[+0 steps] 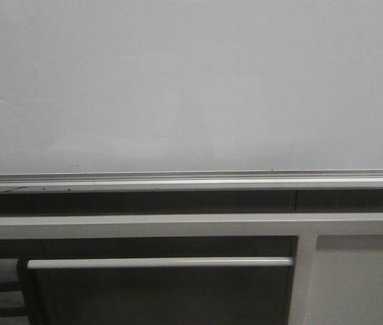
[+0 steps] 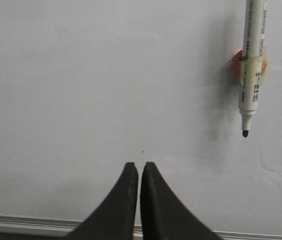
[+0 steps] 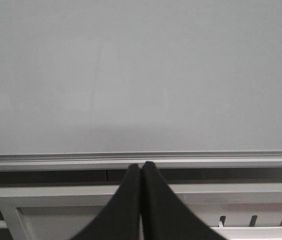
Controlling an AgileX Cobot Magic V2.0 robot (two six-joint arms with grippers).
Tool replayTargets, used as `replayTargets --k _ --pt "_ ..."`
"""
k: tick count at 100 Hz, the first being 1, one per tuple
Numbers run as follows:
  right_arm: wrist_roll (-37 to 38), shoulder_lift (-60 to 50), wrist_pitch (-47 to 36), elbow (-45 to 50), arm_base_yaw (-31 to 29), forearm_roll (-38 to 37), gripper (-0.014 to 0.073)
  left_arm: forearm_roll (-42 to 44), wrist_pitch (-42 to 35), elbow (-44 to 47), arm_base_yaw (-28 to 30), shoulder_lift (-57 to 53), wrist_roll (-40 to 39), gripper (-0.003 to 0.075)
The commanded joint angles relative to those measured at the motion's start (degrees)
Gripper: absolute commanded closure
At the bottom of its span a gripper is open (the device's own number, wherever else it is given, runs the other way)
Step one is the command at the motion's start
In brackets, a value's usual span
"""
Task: Write number 1 on whiteboard
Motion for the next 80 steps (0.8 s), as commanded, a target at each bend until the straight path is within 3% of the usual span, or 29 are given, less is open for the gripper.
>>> replayTargets --k 1,20,36,52,70,80 --pt "-0.2 -1.0 -5.2 1.4 -0.2 0.1 0.0658 -0.2 -4.4 2.3 0.2 -1.3 -0.6 0.0741" --pt "-0.2 -1.0 -6.6 1.4 -0.2 0.7 0.0658 -0.5 -4.4 2.3 0.2 -1.3 -0.6 0.0741" --pt "-0.2 -1.0 -9.2 1.4 -0.2 12.4 0.0658 -4.0 -4.4 2.3 0.2 -1.3 -0.6 0.0741" --pt "-0.2 -1.0 -11.3 1.4 -0.2 24.3 0.0658 -16.3 -4.5 2.3 0.2 -1.3 -0.6 0.0741" --pt "-0.2 -1.0 -11.7 1.4 -0.2 41.3 0.0658 -38.4 -4.5 2.3 0.2 -1.3 -0.6 0.0741" --pt "-0.2 -1.0 -10.6 0.8 -0.2 43.2 0.0657 -44.0 -3.5 1.5 0.2 -1.3 -0.6 0.0741"
